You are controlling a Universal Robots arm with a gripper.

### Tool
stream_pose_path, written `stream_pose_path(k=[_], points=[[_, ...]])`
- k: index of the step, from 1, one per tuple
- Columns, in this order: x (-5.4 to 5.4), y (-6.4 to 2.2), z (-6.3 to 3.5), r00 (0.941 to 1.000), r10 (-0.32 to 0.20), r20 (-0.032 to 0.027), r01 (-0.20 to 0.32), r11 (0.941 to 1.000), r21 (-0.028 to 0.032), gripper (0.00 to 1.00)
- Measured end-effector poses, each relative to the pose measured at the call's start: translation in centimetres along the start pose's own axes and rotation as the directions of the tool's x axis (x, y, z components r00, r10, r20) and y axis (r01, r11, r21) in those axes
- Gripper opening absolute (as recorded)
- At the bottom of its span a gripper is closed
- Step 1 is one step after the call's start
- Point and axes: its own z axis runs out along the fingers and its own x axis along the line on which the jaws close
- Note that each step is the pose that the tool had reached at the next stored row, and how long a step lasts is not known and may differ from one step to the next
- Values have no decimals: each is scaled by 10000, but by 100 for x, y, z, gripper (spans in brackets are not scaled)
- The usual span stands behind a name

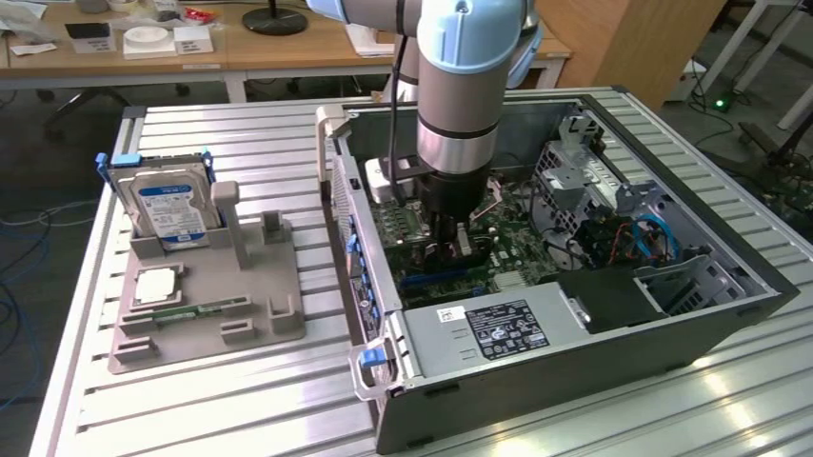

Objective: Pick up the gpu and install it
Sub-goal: 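Insert the gpu into the slot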

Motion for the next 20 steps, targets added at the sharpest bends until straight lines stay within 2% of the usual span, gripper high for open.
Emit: stream_pose_path(k=[20], points=[[0,5,49,10000,-1,2,1,10000,1,27]])
